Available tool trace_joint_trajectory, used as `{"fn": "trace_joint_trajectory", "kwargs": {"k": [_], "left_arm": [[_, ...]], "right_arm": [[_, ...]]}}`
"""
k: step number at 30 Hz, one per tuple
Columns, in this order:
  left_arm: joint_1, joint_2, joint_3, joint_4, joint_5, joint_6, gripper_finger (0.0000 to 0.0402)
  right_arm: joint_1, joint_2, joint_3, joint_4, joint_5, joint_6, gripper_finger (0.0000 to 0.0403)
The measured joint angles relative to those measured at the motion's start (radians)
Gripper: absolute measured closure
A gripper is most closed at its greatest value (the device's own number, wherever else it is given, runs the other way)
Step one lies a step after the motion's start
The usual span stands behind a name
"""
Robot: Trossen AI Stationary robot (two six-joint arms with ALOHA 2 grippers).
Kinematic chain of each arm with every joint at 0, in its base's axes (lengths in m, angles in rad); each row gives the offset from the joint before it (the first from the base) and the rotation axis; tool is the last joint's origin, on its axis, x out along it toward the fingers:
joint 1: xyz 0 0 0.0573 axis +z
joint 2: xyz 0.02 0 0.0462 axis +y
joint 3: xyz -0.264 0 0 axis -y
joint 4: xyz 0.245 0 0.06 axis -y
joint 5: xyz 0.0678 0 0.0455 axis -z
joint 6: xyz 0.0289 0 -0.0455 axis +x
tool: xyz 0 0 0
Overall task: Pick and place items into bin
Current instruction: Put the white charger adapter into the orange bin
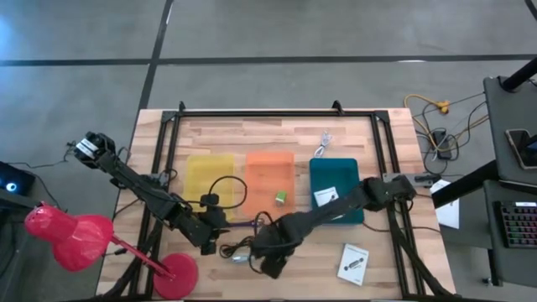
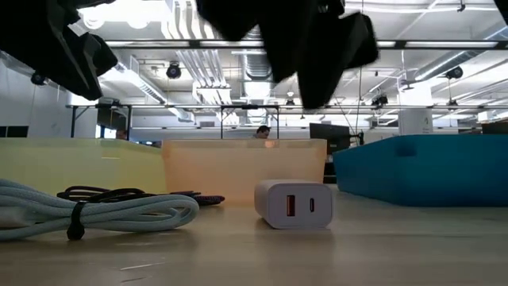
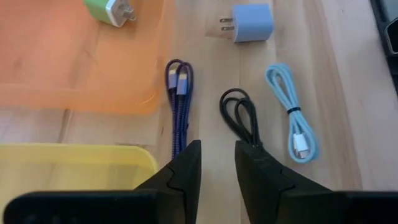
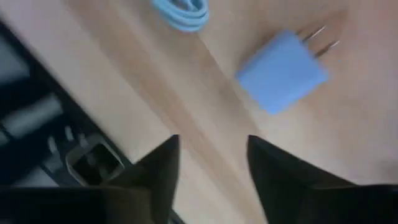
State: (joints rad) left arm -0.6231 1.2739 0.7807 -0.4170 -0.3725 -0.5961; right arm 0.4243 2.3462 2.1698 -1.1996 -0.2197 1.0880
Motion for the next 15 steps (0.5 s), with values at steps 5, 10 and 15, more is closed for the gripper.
{"fn": "trace_joint_trajectory", "kwargs": {"k": [5,10,15], "left_arm": [[-0.004,-0.001,0.0,0.001,0.0,0.006,0.032],[-0.031,-0.007,0.001,-0.064,0.0,0.003,0.032],[-0.069,-0.038,0.0,-0.132,-0.001,0.005,0.032]], "right_arm": [[0.032,-0.005,0.004,0.047,0.076,0.354,0.0138],[0.032,0.008,-0.015,0.031,0.251,0.675,0.0084],[0.038,0.017,-0.063,0.038,0.272,0.808,0.007]]}}
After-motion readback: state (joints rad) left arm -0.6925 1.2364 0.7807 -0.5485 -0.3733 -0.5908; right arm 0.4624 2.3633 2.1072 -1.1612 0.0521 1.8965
